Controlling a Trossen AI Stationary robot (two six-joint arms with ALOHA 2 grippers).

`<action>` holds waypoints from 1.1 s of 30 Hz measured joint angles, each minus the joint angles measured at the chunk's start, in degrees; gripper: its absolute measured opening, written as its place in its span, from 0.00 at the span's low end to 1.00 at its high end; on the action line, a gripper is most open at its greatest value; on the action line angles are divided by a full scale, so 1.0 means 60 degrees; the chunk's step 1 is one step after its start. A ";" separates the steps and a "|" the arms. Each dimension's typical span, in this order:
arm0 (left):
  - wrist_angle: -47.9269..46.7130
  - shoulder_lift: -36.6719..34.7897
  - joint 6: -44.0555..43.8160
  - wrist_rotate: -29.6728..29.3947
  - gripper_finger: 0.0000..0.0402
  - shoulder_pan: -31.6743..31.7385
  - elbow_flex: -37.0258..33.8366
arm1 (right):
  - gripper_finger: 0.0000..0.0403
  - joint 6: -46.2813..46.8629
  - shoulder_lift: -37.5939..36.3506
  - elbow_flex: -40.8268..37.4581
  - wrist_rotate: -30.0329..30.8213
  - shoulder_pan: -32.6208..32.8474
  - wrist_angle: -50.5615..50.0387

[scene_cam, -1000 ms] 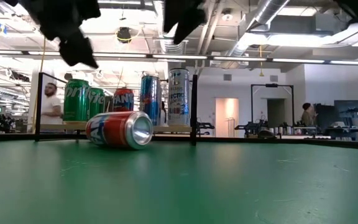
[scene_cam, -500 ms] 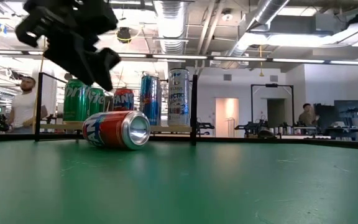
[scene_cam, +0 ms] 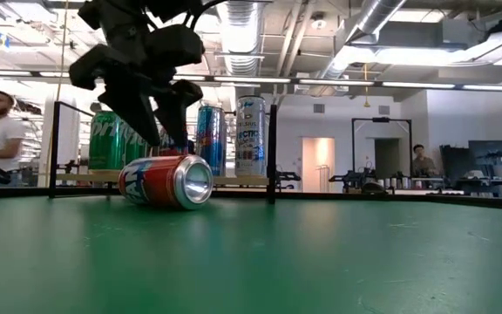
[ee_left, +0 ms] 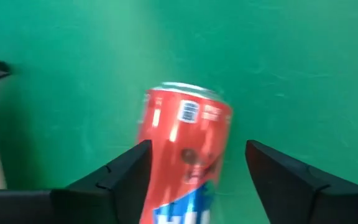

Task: Place canned beverage on shelf
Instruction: Put the orange soda can on the shelf aligned with the other orange soda can

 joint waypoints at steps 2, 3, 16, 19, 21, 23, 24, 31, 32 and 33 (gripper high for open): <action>0.0014 -0.0007 0.0000 -0.0260 0.65 0.0047 0.0033 | 0.70 0.0048 -0.0004 0.0004 -0.0003 -0.0004 0.0017; 0.0004 -0.0007 0.0001 -0.0376 0.68 0.0086 0.0033 | 0.70 0.0050 -0.0001 0.0004 -0.0007 -0.0004 0.0013; 0.0047 -0.0007 0.0215 -0.0133 0.88 0.0554 -0.1311 | 0.70 -0.0531 -0.0032 0.0003 0.0048 0.0000 0.0014; 0.0431 -0.0004 0.0315 0.0116 0.88 0.0541 -0.1661 | 0.70 -0.0726 -0.0233 0.0000 0.0269 0.0073 0.0014; 0.0419 -0.0004 0.0280 0.0069 0.88 0.0539 -0.1827 | 0.70 -0.0836 -0.0467 0.0003 0.0318 0.0093 0.0013; 0.0403 -0.0004 0.0101 -0.0088 0.88 0.0539 -0.1911 | 0.70 -0.0861 -0.0685 0.0004 0.0576 0.0148 0.0016; 0.0410 -0.0004 -0.0013 -0.0104 0.87 0.0542 -0.1916 | 0.70 -0.0855 -0.0799 0.0004 0.0728 0.0166 0.0004; 0.0849 -0.0004 -0.1244 -0.0026 0.81 0.0481 -0.1916 | 0.70 0.0087 -0.2897 -0.1416 0.3502 0.1179 0.0059; 0.0870 -0.0004 -0.1350 -0.0032 0.80 0.0481 -0.1916 | 0.70 0.0493 -0.3448 -0.1860 0.3960 0.1444 0.0166; 0.0891 -0.0004 -0.1475 -0.0031 0.80 0.0479 -0.1916 | 0.70 0.0869 -0.4019 -0.2330 0.4409 0.1782 0.0430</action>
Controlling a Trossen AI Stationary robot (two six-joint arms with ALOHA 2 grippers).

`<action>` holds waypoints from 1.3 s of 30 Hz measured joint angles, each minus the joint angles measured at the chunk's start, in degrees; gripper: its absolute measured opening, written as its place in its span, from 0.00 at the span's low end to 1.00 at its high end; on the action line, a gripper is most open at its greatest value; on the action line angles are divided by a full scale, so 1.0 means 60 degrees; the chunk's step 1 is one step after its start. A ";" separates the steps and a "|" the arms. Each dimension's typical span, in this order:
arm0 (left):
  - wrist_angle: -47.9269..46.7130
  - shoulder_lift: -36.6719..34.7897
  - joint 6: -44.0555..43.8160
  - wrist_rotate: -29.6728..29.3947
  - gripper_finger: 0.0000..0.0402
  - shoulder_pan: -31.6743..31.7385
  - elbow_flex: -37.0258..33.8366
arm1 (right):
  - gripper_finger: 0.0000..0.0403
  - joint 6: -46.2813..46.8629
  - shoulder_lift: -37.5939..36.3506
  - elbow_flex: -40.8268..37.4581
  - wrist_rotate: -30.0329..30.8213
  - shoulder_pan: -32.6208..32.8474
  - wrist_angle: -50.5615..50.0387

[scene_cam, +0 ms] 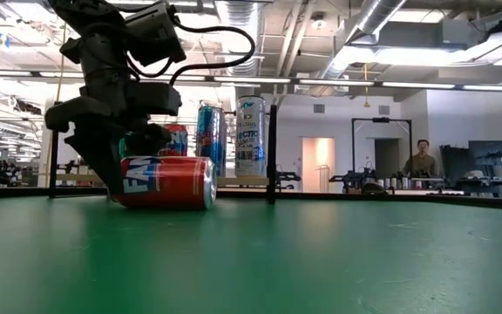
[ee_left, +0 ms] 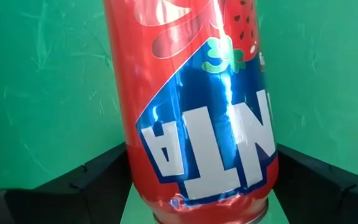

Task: Place canned beverage on shelf
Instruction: Put the orange soda can on the shelf aligned with the other orange soda can

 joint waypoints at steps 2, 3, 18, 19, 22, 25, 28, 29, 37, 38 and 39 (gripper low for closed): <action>0.0044 0.0000 -0.0220 0.0005 0.79 -0.0001 -0.0004 | 0.70 0.0372 -0.1125 -0.1065 0.0868 0.0798 0.1097; 0.0070 0.0000 -0.0313 0.0001 0.79 0.0000 -0.0004 | 0.70 0.0355 -0.1601 -0.1625 0.1312 0.1216 0.1821; 0.0778 0.0000 -0.1468 0.0113 0.78 0.0002 -0.0011 | 0.70 0.2570 -0.4542 -0.8794 0.3563 0.2836 0.7043; 0.0767 0.0000 -0.1570 0.0113 0.78 0.0002 -0.0011 | 0.70 0.2580 -0.4507 -0.8988 0.3559 0.2836 0.7327; 0.0755 0.0000 -0.1800 0.0112 0.78 0.0002 -0.0011 | 0.70 0.2602 -0.4315 -0.9264 0.3551 0.2827 0.7655; 0.0751 0.0000 -0.1849 0.0107 0.78 -0.0001 -0.0011 | 0.70 0.2602 -0.4178 -0.9280 0.3553 0.2826 0.7719; 0.0762 0.0000 -0.2191 0.0075 0.78 -0.0001 -0.0011 | 0.70 0.2602 -0.4170 -0.9280 0.3551 0.2826 0.7725; 0.0747 0.0000 -0.2323 0.0052 0.78 -0.0001 -0.0011 | 0.70 0.2602 -0.4170 -0.9280 0.3551 0.2826 0.7735; 0.0186 -0.0002 -0.2517 0.0025 0.73 0.0002 0.0206 | 0.70 0.2344 -0.4189 -0.9280 0.3551 0.2826 0.7677; -0.0161 0.0000 -0.2517 0.0126 0.72 0.0002 0.0385 | 0.70 0.2336 -0.4189 -0.9280 0.3551 0.2826 0.7674; -0.0636 0.0000 -0.2514 0.0158 0.72 0.0002 0.0608 | 0.70 0.2340 -0.4189 -0.9280 0.3551 0.2826 0.7674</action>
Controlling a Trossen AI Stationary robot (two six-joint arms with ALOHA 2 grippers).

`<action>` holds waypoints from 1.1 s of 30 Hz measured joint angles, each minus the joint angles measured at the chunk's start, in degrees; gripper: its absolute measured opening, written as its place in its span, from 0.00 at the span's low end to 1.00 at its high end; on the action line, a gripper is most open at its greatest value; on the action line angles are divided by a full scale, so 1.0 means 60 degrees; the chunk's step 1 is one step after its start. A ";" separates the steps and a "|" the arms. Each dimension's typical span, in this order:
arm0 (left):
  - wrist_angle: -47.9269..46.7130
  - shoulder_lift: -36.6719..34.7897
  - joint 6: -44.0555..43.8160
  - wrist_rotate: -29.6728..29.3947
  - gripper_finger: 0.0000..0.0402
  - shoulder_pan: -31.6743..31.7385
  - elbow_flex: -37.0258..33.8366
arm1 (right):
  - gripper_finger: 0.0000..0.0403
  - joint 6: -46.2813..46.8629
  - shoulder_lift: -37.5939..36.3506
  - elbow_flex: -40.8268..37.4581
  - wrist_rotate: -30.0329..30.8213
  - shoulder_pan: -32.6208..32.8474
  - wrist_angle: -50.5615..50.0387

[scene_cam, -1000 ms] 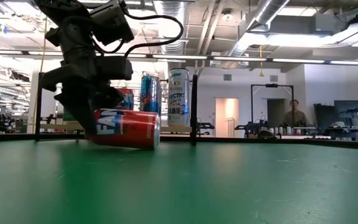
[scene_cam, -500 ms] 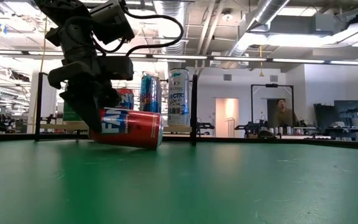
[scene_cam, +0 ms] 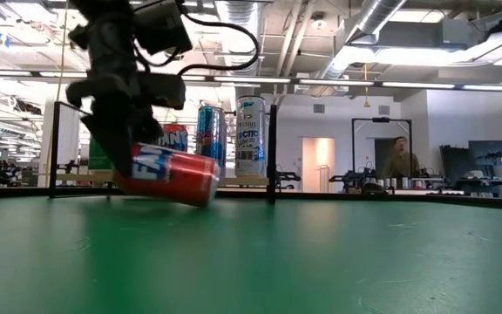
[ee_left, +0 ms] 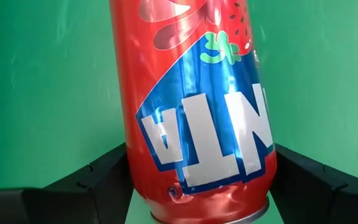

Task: Place canned beverage on shelf
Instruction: Put the orange soda can on the shelf aligned with the other orange soda can

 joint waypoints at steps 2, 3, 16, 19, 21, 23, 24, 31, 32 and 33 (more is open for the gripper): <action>-0.1036 0.0000 0.0071 -0.0007 0.72 -0.0007 0.0504 | 0.70 -0.0008 0.0000 0.0000 -0.0003 0.0000 0.0000; -0.1576 0.0000 0.0138 -0.0017 0.72 -0.0006 0.0777 | 0.70 -0.0027 0.0000 0.0000 -0.0003 0.0001 0.0000; -0.7089 -0.0004 0.0363 -0.0144 0.74 0.0007 0.3922 | 0.70 -0.0346 -0.0022 0.0000 -0.0033 -0.0566 0.0298; -0.8301 -0.0004 0.0057 -0.0139 0.74 -0.0018 0.4025 | 0.70 -0.0420 -0.0018 0.0000 -0.0415 -0.0896 0.0471; -0.9085 -0.0004 -0.0123 -0.0141 0.74 -0.0112 0.4022 | 0.70 -0.0748 0.0015 0.0000 -0.0805 -0.1160 0.0791; -0.9518 -0.0008 -0.0238 -0.0096 0.74 -0.0239 0.4022 | 0.70 -0.1304 0.0025 -0.0004 -0.1226 -0.1447 0.1186; -0.9647 -0.0011 -0.0341 -0.0091 0.74 -0.0279 0.4022 | 0.70 -0.1636 0.0025 -0.0004 -0.1437 -0.1596 0.1467; -1.0527 -0.0011 -0.1270 0.0257 0.74 -0.0320 0.3708 | 0.70 -0.4000 0.0025 -0.0004 -0.3024 -0.2654 0.3640; -1.0613 -0.0011 -0.1275 0.0289 0.74 -0.0351 0.3595 | 0.70 -0.4255 0.0043 -0.0004 -0.3307 -0.2787 0.3923; -1.0634 -0.0011 -0.1275 0.0331 0.74 -0.0388 0.3505 | 0.70 -0.4477 0.0074 -0.0004 -0.3570 -0.2922 0.4166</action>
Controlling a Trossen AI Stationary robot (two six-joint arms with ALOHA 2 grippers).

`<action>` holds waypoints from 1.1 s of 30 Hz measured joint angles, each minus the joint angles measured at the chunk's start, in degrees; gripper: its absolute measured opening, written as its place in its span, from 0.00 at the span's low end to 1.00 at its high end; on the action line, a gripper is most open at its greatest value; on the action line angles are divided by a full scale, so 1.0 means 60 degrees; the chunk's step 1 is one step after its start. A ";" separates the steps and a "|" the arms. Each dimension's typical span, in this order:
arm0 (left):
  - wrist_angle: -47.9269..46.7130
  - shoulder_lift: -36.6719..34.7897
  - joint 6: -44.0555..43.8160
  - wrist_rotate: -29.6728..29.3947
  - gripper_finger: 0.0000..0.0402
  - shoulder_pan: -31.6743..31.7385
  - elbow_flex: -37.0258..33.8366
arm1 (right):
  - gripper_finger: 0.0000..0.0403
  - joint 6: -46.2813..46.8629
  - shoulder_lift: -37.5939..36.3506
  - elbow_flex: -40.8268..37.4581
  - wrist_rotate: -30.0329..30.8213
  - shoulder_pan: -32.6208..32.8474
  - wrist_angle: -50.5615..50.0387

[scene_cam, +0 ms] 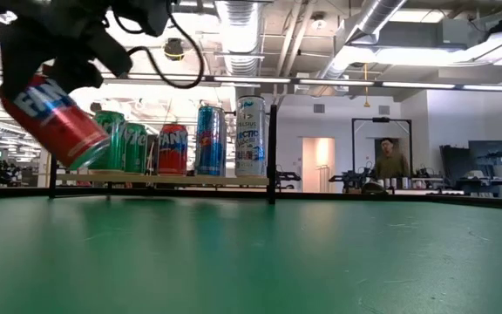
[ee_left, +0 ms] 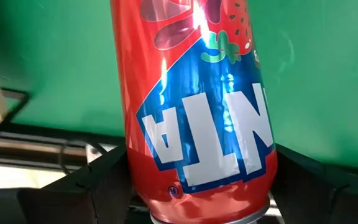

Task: Place canned beverage on shelf
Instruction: Put the orange soda can on the shelf aligned with the other orange soda can

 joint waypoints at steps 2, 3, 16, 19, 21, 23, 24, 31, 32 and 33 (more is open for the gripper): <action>-0.0072 0.0001 0.0058 0.0174 0.74 -0.0081 -0.0144 | 0.70 -0.0438 0.0027 0.0000 -0.0459 -0.0224 0.0317; -0.0100 0.0004 0.0103 0.0308 0.74 -0.0116 -0.0176 | 0.70 -0.0565 0.0028 0.0000 -0.0651 -0.0312 0.0462; -0.0087 0.1481 0.0587 0.1165 0.74 -0.0692 -0.0168 | 0.70 -0.0876 0.0020 0.0000 -0.2545 -0.1594 0.1047; -0.0088 0.1884 0.0747 0.1262 0.74 -0.0795 -0.0031 | 0.70 -0.0875 0.0017 0.0000 -0.2732 -0.1650 0.1053; -0.0108 0.2064 0.0751 0.1303 0.74 -0.0875 -0.0011 | 0.70 -0.0875 0.0020 0.0000 -0.2754 -0.1649 0.1040; -0.0092 0.2189 0.0754 0.1541 0.74 -0.0928 0.0000 | 0.70 -0.0875 0.0020 0.0000 -0.2761 -0.1646 0.1040; -0.0109 0.2200 0.0754 0.1659 0.74 -0.0942 -0.0004 | 0.70 -0.0875 0.0017 0.0000 -0.2761 -0.1646 0.1043; -0.0115 0.2204 0.0568 0.1819 0.75 -0.0978 -0.0030 | 0.70 -0.0879 0.0017 0.0000 -0.2761 -0.1646 0.1032; -0.0116 0.2204 0.0561 0.1930 0.76 -0.0971 -0.0033 | 0.70 -0.0890 0.0017 0.0000 -0.2761 -0.1651 0.1032; -0.0110 0.2204 0.0561 0.2035 0.77 -0.0970 -0.0033 | 0.70 -0.0947 0.0017 0.0000 -0.2761 -0.1672 0.1032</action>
